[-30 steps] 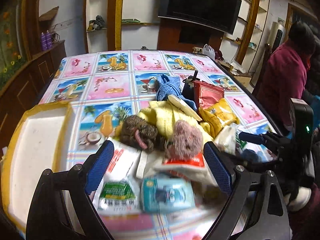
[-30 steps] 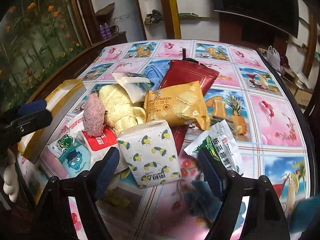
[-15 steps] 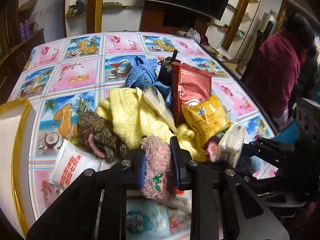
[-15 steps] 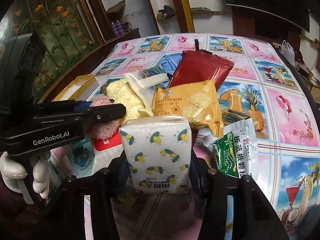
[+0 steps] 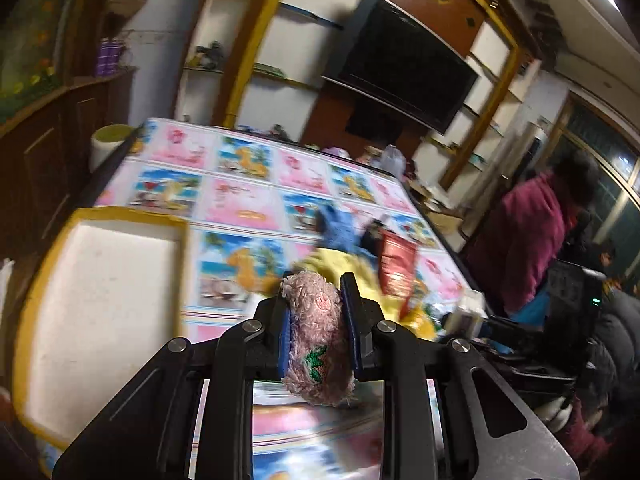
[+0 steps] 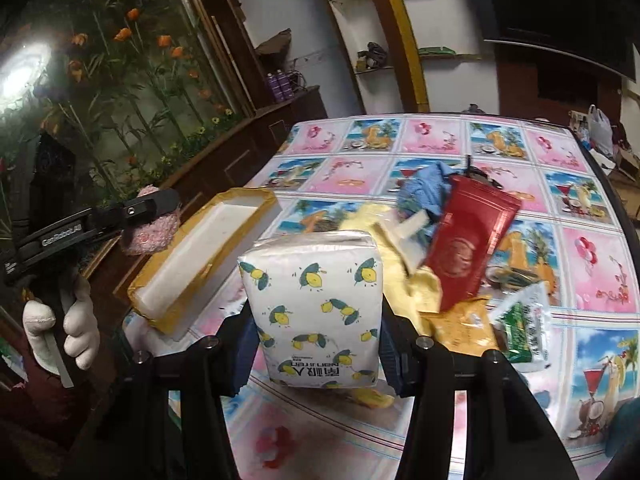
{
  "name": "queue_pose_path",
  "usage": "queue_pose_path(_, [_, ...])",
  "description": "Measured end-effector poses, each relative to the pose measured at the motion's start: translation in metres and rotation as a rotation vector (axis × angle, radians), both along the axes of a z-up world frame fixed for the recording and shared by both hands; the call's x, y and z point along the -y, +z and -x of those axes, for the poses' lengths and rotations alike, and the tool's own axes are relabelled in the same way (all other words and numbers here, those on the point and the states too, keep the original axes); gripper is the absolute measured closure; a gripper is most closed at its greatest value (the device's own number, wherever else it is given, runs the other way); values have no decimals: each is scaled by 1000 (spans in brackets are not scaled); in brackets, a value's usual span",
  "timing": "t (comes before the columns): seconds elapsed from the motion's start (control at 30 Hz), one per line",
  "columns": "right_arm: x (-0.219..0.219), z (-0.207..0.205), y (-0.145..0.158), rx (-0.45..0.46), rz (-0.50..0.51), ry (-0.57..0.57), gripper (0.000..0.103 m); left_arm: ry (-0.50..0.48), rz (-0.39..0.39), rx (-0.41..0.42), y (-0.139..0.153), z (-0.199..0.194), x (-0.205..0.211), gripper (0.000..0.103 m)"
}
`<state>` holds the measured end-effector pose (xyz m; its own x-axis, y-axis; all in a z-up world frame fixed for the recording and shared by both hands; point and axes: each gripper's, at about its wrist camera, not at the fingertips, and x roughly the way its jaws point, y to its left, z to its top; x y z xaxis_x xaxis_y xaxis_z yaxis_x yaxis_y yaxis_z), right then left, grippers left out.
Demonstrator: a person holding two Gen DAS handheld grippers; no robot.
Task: Organize soft objects
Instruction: 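Carry both items into the yellow-rimmed white tray and open both tools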
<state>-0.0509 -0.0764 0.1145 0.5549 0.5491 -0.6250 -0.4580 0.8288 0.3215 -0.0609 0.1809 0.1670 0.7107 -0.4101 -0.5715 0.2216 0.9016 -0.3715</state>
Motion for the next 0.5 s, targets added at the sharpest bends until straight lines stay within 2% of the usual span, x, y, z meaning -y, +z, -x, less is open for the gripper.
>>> queue_pose_path(0.27, [-111, -37, 13, -110, -127, 209, 51, 168, -8, -71, -25, -34, -92, 82])
queue_pose_path(0.4, [-171, -73, 2, -166, -121, 242, 51, 208, 12, -134, -51, -68, -122, 82])
queue_pose_path(0.5, [-209, -103, -15, -190, -68, 221, 51, 247, -3, -180, -73, -96, -133, 82])
